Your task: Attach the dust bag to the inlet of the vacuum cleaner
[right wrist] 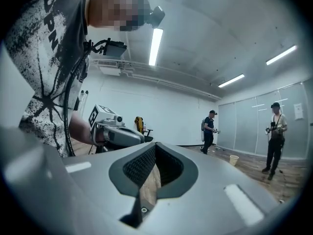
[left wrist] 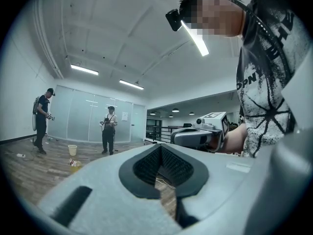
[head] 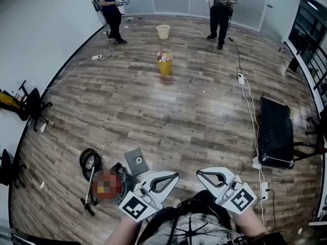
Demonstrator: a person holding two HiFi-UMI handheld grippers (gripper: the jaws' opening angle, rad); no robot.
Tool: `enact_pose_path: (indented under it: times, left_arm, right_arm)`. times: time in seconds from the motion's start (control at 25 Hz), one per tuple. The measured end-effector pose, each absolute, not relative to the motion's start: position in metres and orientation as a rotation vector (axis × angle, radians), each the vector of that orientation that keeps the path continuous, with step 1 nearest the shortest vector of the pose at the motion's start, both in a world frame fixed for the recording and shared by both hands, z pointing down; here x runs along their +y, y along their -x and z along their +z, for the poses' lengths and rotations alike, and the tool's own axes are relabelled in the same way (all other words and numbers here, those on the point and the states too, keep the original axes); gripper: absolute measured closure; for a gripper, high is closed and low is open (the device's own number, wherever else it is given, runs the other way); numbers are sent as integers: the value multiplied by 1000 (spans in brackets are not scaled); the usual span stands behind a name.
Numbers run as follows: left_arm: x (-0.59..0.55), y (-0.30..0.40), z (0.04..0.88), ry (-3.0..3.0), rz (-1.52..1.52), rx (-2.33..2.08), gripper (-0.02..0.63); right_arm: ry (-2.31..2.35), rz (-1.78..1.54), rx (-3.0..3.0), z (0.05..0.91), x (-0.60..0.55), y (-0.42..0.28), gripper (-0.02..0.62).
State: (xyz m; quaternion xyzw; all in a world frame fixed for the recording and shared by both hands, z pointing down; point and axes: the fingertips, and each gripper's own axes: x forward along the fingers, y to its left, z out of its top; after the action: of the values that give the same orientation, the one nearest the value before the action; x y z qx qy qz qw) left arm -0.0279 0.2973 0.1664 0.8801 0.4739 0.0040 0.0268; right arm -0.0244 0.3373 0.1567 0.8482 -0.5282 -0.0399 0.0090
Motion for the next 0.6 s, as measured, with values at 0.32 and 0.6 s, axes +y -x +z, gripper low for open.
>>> enact_pose_path:
  times: [0.32, 0.6]
  left_arm:
    - [313, -40, 179, -2727, 43, 1451, 607]
    - [323, -132, 183, -2839, 90, 1355, 607]
  right_arm:
    - [-2673, -150, -1707, 157, 345, -58, 591]
    - [-2564, -137, -1858, 162, 349, -147, 591]
